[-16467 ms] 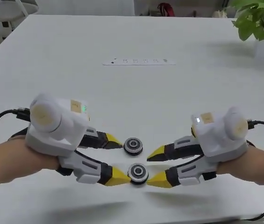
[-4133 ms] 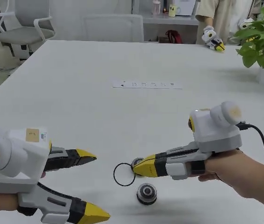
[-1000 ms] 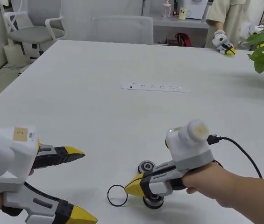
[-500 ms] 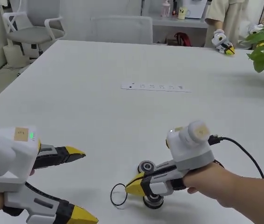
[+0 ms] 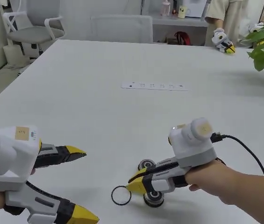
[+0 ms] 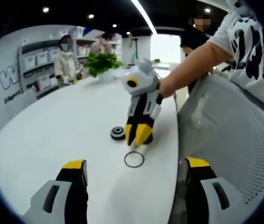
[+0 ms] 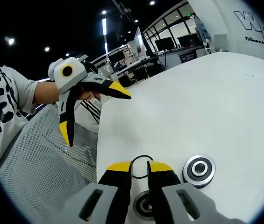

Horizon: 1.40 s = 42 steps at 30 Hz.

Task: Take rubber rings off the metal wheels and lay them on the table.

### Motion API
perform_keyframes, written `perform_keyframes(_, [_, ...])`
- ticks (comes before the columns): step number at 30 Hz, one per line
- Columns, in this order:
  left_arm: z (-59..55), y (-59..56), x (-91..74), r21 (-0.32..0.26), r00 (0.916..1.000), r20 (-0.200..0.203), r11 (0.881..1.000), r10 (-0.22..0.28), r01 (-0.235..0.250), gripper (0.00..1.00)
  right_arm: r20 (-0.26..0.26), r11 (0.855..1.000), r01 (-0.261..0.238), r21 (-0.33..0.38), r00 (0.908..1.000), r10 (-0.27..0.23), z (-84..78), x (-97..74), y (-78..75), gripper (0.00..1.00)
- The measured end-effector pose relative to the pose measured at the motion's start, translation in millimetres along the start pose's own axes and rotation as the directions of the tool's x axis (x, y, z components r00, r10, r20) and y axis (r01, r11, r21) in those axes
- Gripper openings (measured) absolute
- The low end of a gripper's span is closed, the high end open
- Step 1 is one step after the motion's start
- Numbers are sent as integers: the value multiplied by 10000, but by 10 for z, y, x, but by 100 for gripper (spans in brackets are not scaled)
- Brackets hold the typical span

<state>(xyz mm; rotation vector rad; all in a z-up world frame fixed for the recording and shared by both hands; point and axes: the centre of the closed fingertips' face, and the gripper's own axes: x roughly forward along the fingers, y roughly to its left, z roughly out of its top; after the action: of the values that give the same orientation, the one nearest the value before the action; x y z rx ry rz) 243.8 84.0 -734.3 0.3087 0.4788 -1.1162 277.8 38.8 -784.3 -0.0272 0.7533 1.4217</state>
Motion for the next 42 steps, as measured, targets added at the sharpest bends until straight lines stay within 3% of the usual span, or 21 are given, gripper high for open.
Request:
perform_keyframes(7, [1,5,15,-5,10000,12,10000,-19,19,87,244,10000,-68,-15,9997,69,84,-61,32,13])
perform_keyframes(15, [36,20,34,11,10000,64,10000,-26,26,86,863,9998,-172,-33,9961,174,259,-174,93,16])
perform_keyframes(27, [102,52,69,88,9998,165,9999,-57,55,86,1822,9999,-64,-82,9832,78,478,-426,113,19])
perform_keyframes(33, [129,65,91,139,9998,177,9999,-92,90,86,2092,9996,204,-195,9778,-159,520,-564,79,22])
perform_keyframes(42, [202,71,165,252,9995,229,9994,-232,227,86,2073,9982,490,-332,9774,-410,464,-676,27,23])
